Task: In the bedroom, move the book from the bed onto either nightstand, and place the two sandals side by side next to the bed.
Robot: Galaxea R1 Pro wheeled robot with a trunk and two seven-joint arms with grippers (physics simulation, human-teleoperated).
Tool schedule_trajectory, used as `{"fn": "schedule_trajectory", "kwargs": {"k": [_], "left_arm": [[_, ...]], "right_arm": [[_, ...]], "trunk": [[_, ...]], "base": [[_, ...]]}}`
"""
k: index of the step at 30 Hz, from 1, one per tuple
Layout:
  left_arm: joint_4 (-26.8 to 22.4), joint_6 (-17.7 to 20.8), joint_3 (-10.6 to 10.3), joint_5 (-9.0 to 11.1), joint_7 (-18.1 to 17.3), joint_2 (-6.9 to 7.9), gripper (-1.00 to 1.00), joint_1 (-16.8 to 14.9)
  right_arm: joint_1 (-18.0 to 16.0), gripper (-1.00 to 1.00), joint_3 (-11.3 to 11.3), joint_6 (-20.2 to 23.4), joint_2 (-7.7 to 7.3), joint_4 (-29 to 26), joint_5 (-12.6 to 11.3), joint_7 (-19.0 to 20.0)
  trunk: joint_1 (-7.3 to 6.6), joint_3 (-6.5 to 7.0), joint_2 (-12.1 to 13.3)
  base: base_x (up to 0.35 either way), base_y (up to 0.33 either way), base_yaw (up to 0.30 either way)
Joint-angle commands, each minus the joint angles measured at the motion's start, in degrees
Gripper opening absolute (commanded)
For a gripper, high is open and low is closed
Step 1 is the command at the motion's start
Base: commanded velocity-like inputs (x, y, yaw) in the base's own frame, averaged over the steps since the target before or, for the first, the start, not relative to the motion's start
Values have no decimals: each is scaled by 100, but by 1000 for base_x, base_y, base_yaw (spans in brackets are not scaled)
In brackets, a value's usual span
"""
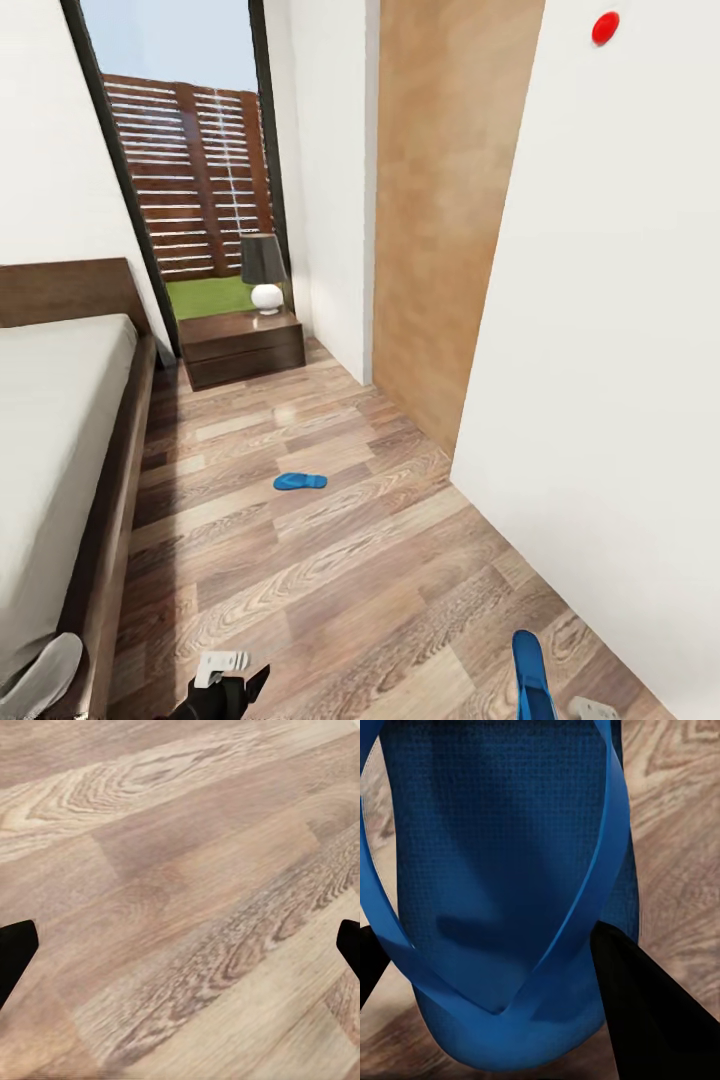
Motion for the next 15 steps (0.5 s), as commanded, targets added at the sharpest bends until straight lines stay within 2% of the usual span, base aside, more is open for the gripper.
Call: {"fn": "schedule_trajectory", "kwargs": {"k": [1, 5, 15], "left_arm": [[8, 4, 13, 44, -39, -1, 100, -5], [8, 4, 13, 39, -39, -6, 100, -4], [11, 4, 13, 43, -39, -2, 100, -4]], "right_arm": [[-1, -100, -1, 30, -2, -4, -45, 15], [-1, -100, -2, 30, -2, -5, -45, 15], [-1, -100, -1, 30, -2, -1, -45, 15]], "trunk": [[-1, -5, -2], [-1, -5, -2], [-1, -5, -2]], "base": [[0, 0, 212], [157, -33, 110], [306, -13, 7]]}}
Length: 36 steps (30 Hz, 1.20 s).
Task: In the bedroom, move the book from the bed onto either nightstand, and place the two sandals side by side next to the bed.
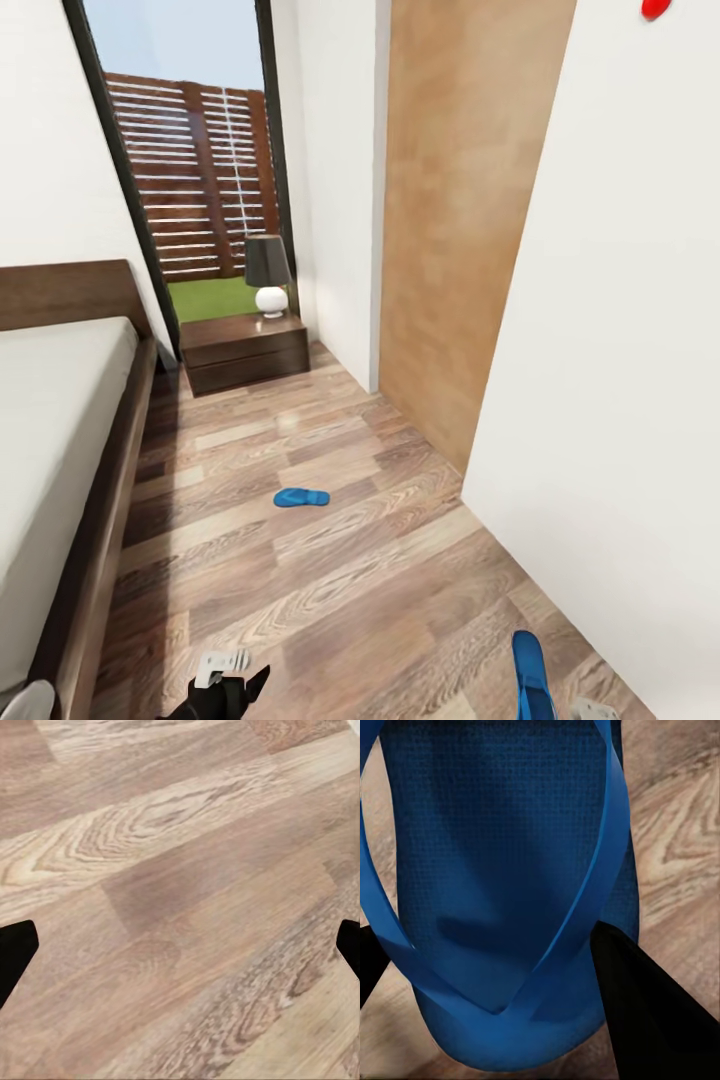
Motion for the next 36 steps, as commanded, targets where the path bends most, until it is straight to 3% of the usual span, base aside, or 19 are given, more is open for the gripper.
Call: {"fn": "schedule_trajectory", "kwargs": {"k": [1, 26, 36], "left_arm": [[5, 4, 13, 42, -39, -1, 100, -3], [2, 4, 13, 45, -39, 1, 100, -5], [3, 4, 13, 45, -47, 1, 100, -6]], "right_arm": [[-2, -100, -5, 30, -2, -5, -45, 15], [-2, -100, -5, 30, -2, -6, -45, 15], [-2, -100, -6, 30, -2, -6, -45, 15]], "trunk": [[2, -5, -2], [2, -5, -2], [2, -5, -2]], "base": [[325, -1, 0], [325, -14, 0], [105, -5, 0]]}}
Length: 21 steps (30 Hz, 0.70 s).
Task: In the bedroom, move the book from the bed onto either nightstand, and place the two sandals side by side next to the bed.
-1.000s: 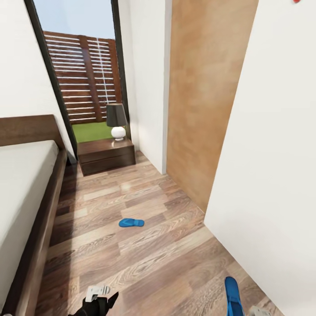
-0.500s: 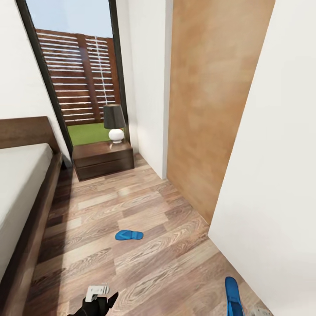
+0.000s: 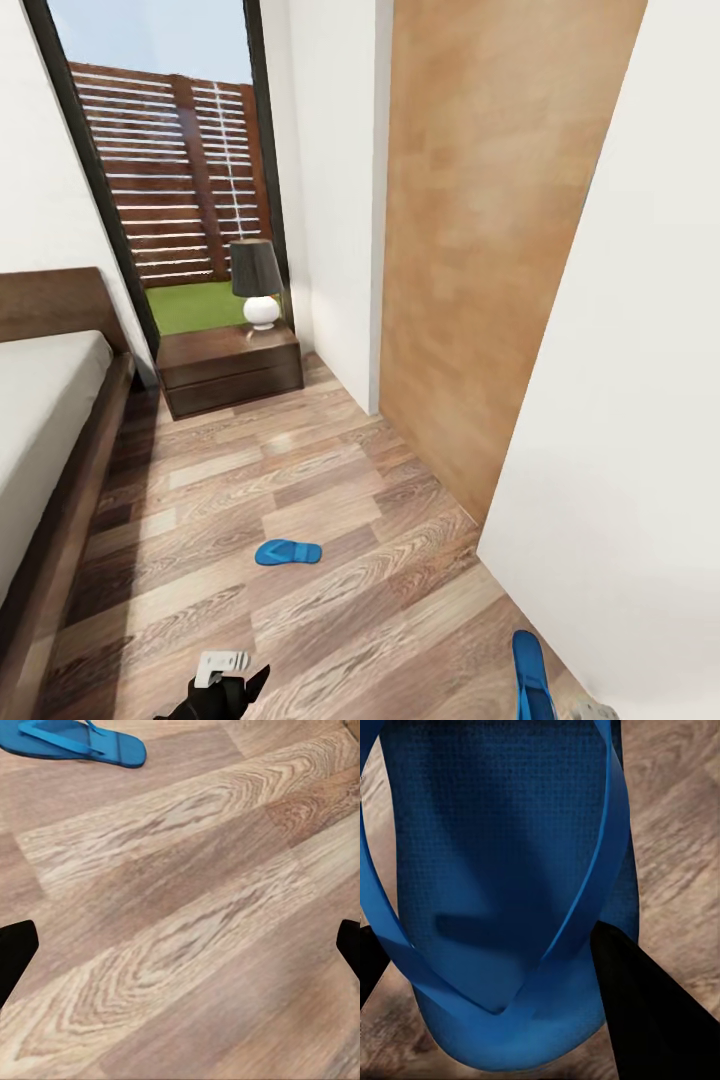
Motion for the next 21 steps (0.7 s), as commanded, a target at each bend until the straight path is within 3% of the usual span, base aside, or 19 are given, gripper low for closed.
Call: {"fn": "schedule_trajectory", "kwargs": {"k": [1, 21], "left_arm": [[7, 4, 13, 44, -38, -1, 100, -3], [7, 4, 13, 44, -37, -1, 100, -3]], "right_arm": [[-2, -100, -4, 30, -2, -2, -43, 15], [-2, -100, -2, 30, -2, -3, -43, 15]], "trunk": [[1, -5, -2], [1, -5, -2]], "base": [[207, 0, 0], [298, 0, 0]]}}
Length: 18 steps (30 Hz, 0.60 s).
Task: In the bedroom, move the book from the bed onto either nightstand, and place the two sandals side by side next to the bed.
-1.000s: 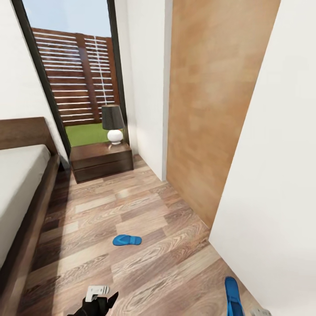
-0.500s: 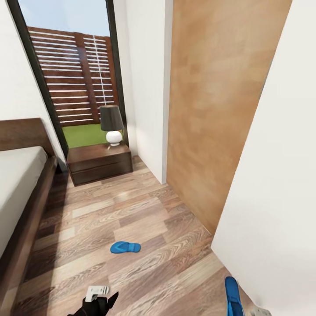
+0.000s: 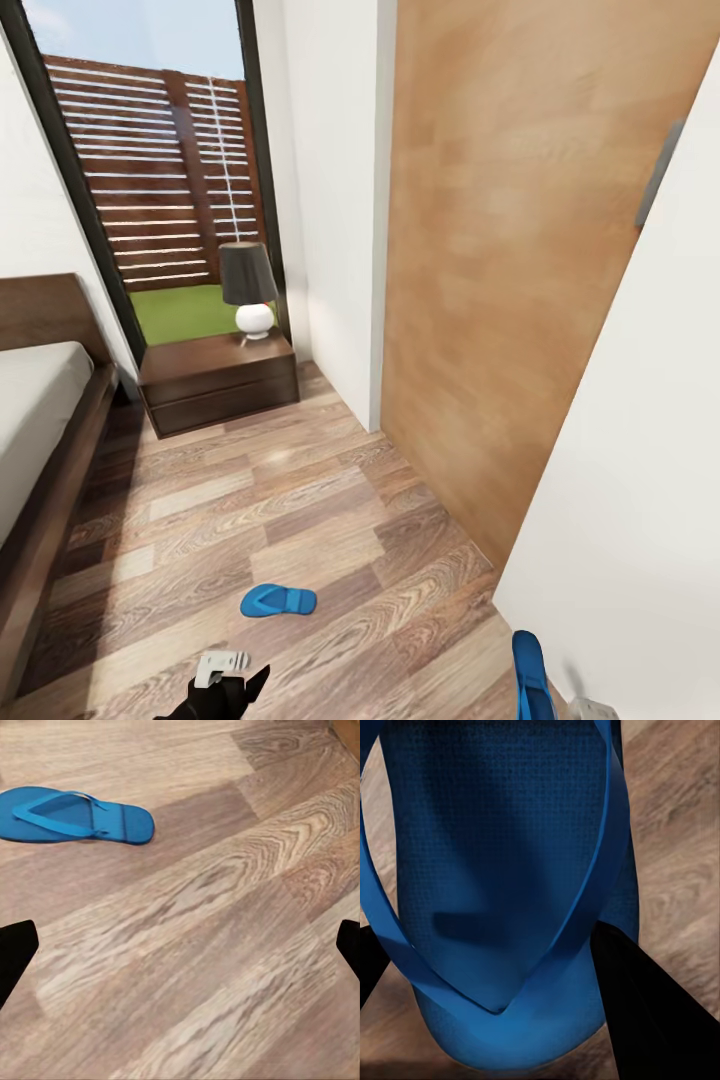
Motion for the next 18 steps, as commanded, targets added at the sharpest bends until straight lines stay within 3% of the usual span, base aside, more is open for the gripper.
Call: {"fn": "schedule_trajectory", "kwargs": {"k": [1, 18], "left_arm": [[6, 4, 13, 44, -40, -1, 100, -3], [4, 4, 13, 44, -42, -1, 100, -2]], "right_arm": [[-2, -100, -6, 30, -2, -2, -45, 15], [-2, -100, -6, 30, -2, -2, -45, 15]], "trunk": [[2, -5, -2], [2, -5, -2]], "base": [[283, 0, 0], [242, 0, 0]]}}
